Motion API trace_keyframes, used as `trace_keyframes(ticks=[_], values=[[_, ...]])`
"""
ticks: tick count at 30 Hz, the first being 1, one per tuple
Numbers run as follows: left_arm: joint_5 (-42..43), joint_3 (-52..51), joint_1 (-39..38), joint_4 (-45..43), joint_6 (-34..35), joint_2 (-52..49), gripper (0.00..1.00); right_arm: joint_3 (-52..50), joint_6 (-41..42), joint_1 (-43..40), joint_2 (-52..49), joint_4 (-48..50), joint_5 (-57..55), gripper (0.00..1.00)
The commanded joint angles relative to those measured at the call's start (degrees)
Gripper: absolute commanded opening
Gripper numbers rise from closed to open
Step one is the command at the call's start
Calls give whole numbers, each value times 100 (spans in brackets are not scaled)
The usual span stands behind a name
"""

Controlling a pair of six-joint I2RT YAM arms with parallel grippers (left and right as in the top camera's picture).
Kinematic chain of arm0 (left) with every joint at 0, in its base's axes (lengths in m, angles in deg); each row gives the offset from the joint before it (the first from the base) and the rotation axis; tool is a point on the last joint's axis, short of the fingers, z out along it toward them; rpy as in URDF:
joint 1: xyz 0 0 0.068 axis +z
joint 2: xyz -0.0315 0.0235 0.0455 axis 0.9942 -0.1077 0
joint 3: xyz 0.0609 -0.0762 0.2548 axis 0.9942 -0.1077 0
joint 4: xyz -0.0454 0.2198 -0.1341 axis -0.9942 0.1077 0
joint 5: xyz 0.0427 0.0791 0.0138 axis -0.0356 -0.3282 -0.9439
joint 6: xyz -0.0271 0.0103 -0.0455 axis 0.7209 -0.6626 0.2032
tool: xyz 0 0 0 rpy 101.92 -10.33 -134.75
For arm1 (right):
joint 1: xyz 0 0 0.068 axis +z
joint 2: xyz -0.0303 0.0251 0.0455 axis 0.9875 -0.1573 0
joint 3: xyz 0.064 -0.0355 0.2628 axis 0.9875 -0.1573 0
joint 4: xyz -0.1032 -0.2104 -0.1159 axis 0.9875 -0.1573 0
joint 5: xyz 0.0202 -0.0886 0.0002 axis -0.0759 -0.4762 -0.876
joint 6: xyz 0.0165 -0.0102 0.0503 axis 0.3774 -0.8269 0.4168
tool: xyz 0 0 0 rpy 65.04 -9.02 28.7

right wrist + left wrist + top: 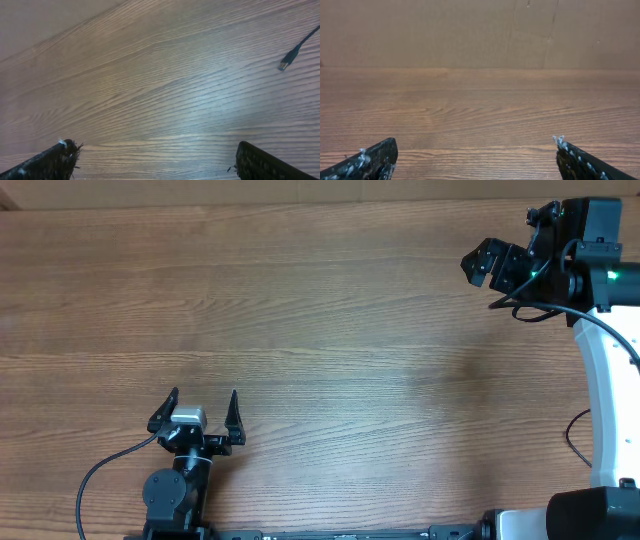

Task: Untangle cables

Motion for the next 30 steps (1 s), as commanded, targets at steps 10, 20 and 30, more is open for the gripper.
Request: trace_keyframes(ticks=[10,20,30], values=[[44,-22,48,9,-107,68,100,39,9,11,28,28,7,100],[44,-22,46,9,-107,68,99,39,9,11,28,28,7,100],[44,-22,46,9,-107,66,100,37,7,11,7,-57,-310,100]])
